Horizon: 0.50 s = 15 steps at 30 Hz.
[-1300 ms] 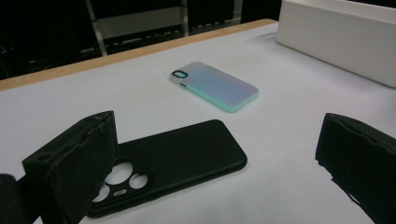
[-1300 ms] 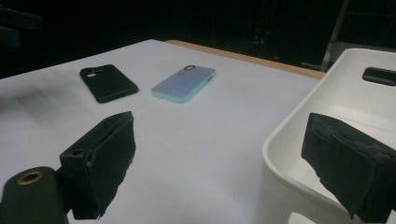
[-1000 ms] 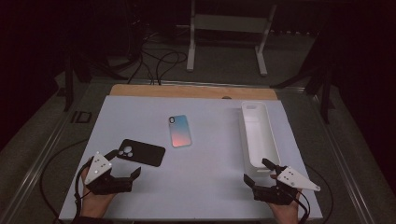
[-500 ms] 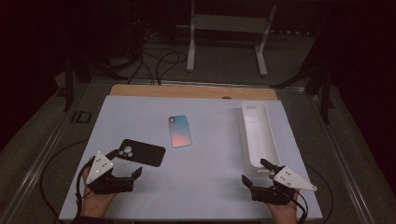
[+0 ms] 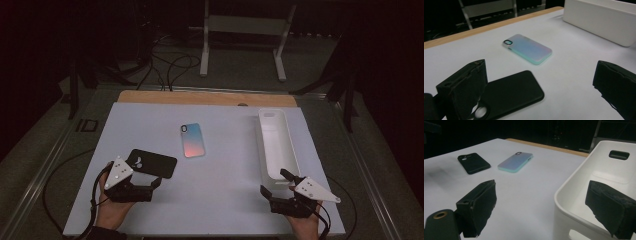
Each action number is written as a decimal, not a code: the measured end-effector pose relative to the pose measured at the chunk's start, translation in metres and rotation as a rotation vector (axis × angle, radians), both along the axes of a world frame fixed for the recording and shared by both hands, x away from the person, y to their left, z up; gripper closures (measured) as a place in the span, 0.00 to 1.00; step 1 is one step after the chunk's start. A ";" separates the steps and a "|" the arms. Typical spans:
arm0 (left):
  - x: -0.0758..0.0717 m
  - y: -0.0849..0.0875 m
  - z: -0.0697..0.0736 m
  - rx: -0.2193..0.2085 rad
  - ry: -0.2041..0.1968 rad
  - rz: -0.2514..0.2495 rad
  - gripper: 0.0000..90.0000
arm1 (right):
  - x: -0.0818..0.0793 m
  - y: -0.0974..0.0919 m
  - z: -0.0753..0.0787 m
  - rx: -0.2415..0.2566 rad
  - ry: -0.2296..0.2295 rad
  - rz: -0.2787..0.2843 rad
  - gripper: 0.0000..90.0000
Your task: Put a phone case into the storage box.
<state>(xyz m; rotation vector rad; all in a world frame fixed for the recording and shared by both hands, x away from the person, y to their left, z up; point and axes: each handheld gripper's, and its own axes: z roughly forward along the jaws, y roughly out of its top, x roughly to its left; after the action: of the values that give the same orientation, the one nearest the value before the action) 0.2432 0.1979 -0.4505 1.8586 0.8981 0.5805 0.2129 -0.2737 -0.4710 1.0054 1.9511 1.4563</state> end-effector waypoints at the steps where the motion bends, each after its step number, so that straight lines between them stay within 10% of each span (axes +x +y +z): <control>1: 0.002 -0.002 0.000 0.003 0.002 -0.005 0.00 | 0.000 0.000 0.000 0.000 0.000 0.000 0.11; 15: 0.037 -0.033 0.003 -0.013 0.032 -0.045 0.00 | 0.001 -0.001 -0.001 0.000 0.004 -0.006 0.11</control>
<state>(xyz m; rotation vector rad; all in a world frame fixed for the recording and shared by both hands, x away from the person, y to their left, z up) 0.2804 0.1648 -0.4476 1.8763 0.8766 0.5173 0.2134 -0.2744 -0.4716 1.0143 1.9493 1.4519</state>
